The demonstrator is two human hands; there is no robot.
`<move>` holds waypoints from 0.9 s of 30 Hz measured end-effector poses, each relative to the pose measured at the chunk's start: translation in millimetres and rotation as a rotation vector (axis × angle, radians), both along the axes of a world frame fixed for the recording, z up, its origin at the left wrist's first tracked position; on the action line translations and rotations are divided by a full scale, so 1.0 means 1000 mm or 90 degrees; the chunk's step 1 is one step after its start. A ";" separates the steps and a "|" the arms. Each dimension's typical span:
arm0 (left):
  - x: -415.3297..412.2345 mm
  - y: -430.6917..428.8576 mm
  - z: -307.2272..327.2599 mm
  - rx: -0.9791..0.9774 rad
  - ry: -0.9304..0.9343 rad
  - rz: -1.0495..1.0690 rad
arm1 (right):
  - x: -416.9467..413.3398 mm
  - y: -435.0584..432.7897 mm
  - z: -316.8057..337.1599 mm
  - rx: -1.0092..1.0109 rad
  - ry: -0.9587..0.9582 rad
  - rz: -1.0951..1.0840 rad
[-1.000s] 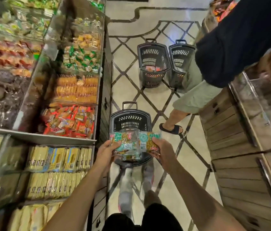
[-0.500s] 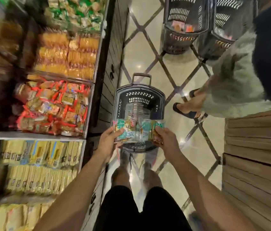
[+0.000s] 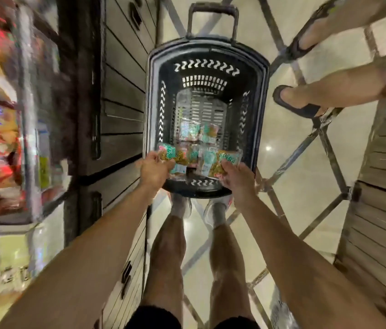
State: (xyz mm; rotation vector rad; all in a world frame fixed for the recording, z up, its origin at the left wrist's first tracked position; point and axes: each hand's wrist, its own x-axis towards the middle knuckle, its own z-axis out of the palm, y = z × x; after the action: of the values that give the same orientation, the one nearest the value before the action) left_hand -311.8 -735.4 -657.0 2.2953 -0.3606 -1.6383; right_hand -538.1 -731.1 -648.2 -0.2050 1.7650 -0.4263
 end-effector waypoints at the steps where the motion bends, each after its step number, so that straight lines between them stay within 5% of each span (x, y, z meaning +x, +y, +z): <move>1: 0.000 -0.001 -0.020 0.006 -0.027 -0.022 | 0.002 0.002 -0.018 0.000 0.004 0.001; 7: -0.002 -0.006 -0.126 0.038 -0.095 -0.195 | 0.009 0.003 -0.121 0.003 -0.006 0.022; 13: -0.011 -0.009 -0.197 0.098 -0.095 -0.209 | 0.011 -0.004 -0.184 0.029 0.032 0.149; 21: -0.010 -0.001 -0.239 0.105 -0.048 -0.217 | 0.005 0.000 -0.230 0.037 0.049 0.136; 27: -0.021 -0.004 -0.233 0.083 -0.164 -0.339 | 0.007 0.001 -0.254 0.020 0.089 0.205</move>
State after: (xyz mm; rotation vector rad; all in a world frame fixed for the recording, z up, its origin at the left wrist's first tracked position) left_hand -332.5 -739.2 -890.2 2.6767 -1.0285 -1.6161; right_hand -531.1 -729.7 -902.4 -0.4979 1.8329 -0.1540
